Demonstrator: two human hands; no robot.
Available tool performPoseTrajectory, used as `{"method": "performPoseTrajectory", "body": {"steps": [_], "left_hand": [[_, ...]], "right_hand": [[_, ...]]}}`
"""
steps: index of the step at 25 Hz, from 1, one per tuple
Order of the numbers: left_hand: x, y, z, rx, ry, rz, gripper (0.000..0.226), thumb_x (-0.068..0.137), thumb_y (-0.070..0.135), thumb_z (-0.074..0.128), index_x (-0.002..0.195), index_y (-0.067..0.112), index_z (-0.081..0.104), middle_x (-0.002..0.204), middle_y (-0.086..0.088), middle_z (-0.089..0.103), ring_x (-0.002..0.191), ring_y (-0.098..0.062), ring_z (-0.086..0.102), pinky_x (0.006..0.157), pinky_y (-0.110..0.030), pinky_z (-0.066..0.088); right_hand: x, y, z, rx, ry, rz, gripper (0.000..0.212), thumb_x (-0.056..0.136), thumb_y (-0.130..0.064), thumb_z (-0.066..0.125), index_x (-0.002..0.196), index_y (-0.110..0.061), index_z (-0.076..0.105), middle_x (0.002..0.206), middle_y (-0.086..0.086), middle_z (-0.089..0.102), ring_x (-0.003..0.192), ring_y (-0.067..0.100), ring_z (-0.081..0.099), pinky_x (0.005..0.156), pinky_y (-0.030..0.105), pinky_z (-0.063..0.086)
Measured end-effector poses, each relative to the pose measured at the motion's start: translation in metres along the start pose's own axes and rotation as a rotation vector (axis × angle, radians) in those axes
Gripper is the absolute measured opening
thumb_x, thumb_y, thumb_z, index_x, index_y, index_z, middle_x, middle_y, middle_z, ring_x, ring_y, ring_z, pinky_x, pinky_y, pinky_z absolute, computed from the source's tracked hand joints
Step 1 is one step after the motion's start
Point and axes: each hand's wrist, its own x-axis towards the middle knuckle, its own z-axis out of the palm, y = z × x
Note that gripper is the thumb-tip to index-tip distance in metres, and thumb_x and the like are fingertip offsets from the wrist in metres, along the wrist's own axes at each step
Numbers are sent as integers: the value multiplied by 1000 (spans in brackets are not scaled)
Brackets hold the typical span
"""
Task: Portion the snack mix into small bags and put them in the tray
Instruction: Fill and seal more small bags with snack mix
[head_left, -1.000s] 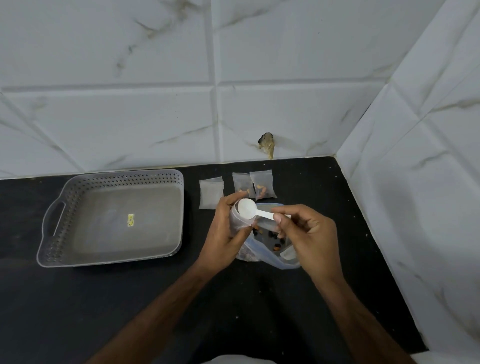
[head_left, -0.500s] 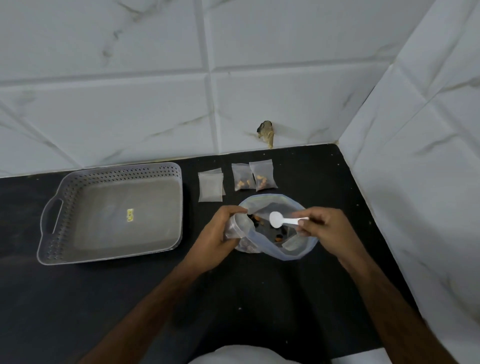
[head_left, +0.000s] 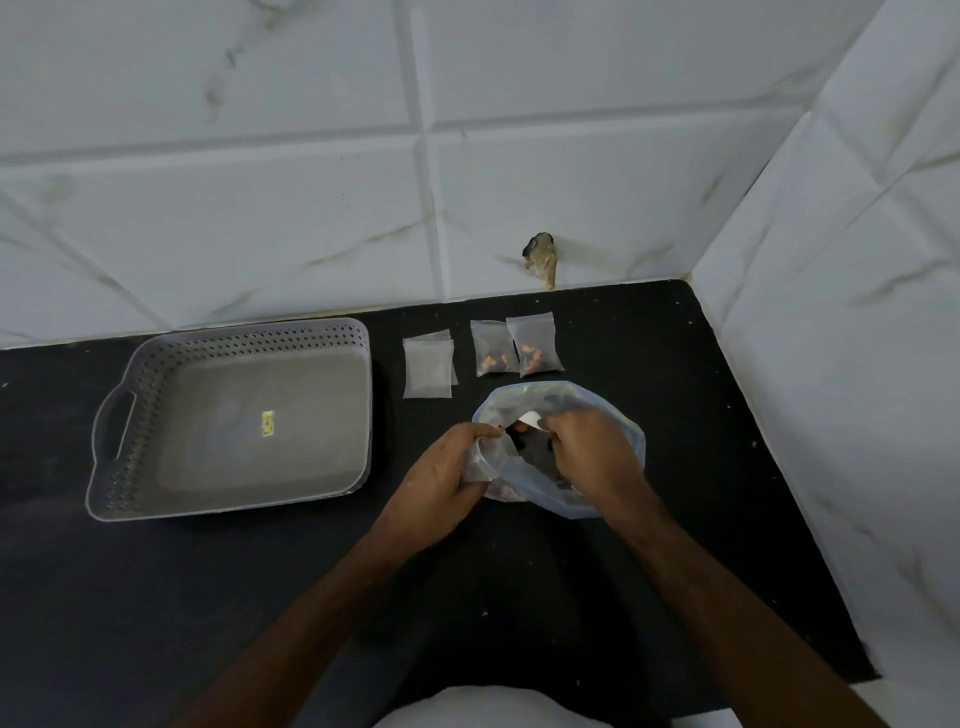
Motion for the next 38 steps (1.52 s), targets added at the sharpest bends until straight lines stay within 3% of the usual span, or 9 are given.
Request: {"method": "performPoseTrajectory", "body": {"steps": [4,12,16,19,22,27,30,34,38], "left_hand": [[2,4,-2,-17,22,18,47,88,3,71,131,16,55,126,6,59,119,-2,57,101,-21,48],[-3,5,-15,-61,17,57,42,89,3,71,128,14,57,121,5,63,115,-8,62,96,-23,51],[-7,3,-18,-57,10,38,41,90,6,71,128,15,56,122,6,61,114,-6,61,96,-19,50],[-9,2,-17,-75,14,33,41,91,7,71,129,15,56,122,5,61,115,-8,62,96,-20,50],[-13,1,-13,-104,-9,34,42,91,8,71,129,15,55,123,4,60,116,-10,62,96,-27,53],[-23,1,-3,-192,95,25,42,89,1,70,128,10,57,130,-2,52,124,-17,55,103,-25,48],[-30,-2,7,-277,204,-165,40,92,-1,68,126,17,57,126,-3,54,118,-16,58,95,-26,53],[-24,-8,10,-322,64,-402,28,98,16,65,121,29,56,117,8,65,106,-3,64,88,-25,55],[-15,-7,9,-357,1,-522,23,101,20,59,121,29,53,115,10,64,103,-1,65,78,-15,51]], "right_hand": [[-3,-7,0,-10,-35,-44,31,95,-10,51,118,-19,69,107,8,70,97,30,67,82,42,56],[4,-8,4,88,-100,-256,36,95,-5,53,126,-16,69,125,6,67,117,25,59,98,36,46],[0,-6,4,-40,-184,-353,36,98,-6,48,127,-16,67,132,5,62,123,23,54,102,32,42],[15,-12,-4,-174,-327,-246,33,97,-9,52,126,-14,66,126,8,64,118,26,58,99,38,47],[19,-8,-16,-140,-542,-8,33,102,-16,52,134,-14,57,120,7,63,127,20,54,105,31,41],[-7,10,0,53,-141,-122,27,92,-5,55,108,-15,73,103,9,71,98,28,65,85,37,51],[-7,4,9,279,-91,-66,25,93,-4,55,105,-13,75,99,9,73,95,30,67,87,43,53],[-12,-7,10,464,-32,32,25,94,-3,56,104,-12,77,99,8,74,96,27,68,87,33,51],[-5,-14,11,476,-111,228,24,100,-11,53,108,-20,74,81,-3,71,74,14,69,68,22,55]]}}
